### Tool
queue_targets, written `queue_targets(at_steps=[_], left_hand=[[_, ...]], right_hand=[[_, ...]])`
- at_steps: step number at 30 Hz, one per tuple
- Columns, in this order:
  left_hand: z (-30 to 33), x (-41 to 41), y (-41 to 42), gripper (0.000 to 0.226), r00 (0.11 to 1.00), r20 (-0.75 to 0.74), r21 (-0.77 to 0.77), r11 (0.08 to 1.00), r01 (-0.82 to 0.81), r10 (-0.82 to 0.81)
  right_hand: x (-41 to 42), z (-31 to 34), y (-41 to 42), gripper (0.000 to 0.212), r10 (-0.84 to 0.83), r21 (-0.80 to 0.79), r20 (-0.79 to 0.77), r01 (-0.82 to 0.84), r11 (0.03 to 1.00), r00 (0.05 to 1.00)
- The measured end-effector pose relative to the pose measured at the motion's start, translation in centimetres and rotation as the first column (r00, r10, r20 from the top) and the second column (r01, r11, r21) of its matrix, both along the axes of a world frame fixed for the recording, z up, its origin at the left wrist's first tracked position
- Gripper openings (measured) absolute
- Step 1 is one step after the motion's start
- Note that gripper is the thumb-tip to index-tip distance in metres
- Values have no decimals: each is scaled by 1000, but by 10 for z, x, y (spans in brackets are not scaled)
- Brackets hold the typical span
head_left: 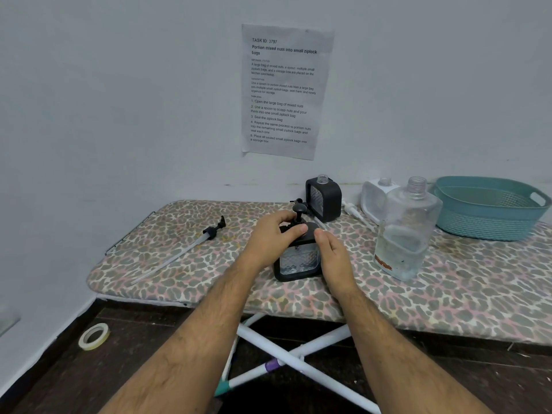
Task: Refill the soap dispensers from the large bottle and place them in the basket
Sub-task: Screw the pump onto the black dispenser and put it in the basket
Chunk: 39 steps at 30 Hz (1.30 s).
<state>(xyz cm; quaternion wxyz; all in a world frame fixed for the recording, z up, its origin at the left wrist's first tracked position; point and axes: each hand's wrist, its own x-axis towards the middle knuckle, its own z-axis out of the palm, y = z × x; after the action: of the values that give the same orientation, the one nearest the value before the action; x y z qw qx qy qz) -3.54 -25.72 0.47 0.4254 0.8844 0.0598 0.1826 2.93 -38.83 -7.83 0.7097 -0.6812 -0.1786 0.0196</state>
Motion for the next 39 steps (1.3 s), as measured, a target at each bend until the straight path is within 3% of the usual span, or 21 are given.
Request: queue_targets(at_steps=[6,10,16,21,25,32,39], left_hand=[[-4,-4,-16,50,965,108,-16,971,-240,240],[-4,-2,-19,49,951,114,30,956,-292,287],[-4,-2,-18,34,950,145,-12,961,-277,276],[-4,0,-14,34,968,154,-7,979,-202,200],[-5,2,-2,21,990,128,38,997,-70,65],[4,5,12,20,994,-16,26,994,109,-108],[-7,-3,-6,35,986,110,-8,992,-124,124]], right_hand=[[-2,2,-1,30,-14,1,25,14,1000,1000],[-1,2,-1,31,-12,2,35,12,1000,999],[1,0,1,35,-16,-1,28,16,1000,999],[1,-1,2,57,-3,15,15,3,1000,1000],[0,-2,2,55,2,24,11,-3,1000,1000],[0,-1,1,44,15,38,-22,-15,999,1000],[0,-1,2,53,26,26,1,-26,999,1000]])
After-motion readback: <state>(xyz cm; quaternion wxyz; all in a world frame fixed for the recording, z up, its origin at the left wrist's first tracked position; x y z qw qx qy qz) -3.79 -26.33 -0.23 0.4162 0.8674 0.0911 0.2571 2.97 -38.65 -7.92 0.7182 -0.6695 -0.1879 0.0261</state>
